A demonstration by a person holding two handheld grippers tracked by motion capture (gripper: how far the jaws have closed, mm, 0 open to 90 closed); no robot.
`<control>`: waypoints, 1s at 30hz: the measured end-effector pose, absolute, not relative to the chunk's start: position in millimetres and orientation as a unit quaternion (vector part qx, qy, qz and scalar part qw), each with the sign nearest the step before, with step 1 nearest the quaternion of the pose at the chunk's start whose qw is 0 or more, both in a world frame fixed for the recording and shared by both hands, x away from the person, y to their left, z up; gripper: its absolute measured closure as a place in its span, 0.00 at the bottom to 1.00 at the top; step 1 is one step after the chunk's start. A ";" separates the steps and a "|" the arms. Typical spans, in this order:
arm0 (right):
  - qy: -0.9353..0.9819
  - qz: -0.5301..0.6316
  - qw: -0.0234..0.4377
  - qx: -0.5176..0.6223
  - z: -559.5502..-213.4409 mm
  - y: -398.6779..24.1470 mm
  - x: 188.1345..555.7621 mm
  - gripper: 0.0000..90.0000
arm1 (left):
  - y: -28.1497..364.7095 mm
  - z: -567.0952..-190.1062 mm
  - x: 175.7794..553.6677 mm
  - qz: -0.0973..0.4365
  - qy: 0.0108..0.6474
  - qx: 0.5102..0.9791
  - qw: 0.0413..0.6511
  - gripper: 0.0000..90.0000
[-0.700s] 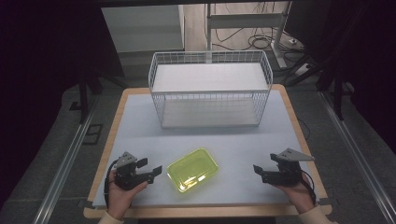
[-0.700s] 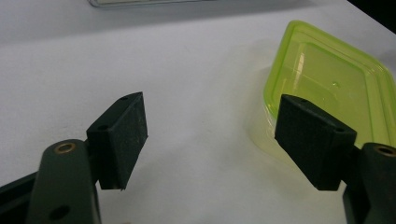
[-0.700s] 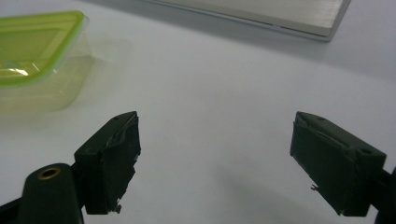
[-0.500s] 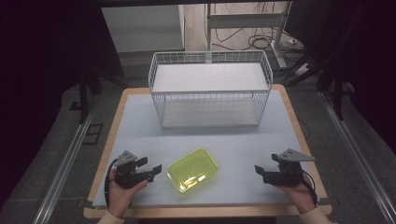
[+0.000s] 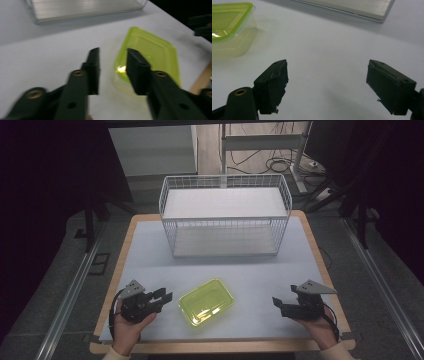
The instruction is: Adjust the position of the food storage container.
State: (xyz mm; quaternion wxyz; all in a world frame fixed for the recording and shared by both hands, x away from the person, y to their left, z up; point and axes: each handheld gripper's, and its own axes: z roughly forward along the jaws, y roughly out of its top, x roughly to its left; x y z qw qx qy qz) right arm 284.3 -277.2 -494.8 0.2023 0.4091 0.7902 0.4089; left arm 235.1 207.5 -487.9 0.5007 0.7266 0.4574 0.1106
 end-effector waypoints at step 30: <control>0.800 0.393 0.211 0.402 -496.1 -272.8 285.6 0.20 | 110.2 -497.0 185.5 0.038 0.316 0.846 0.428 1.00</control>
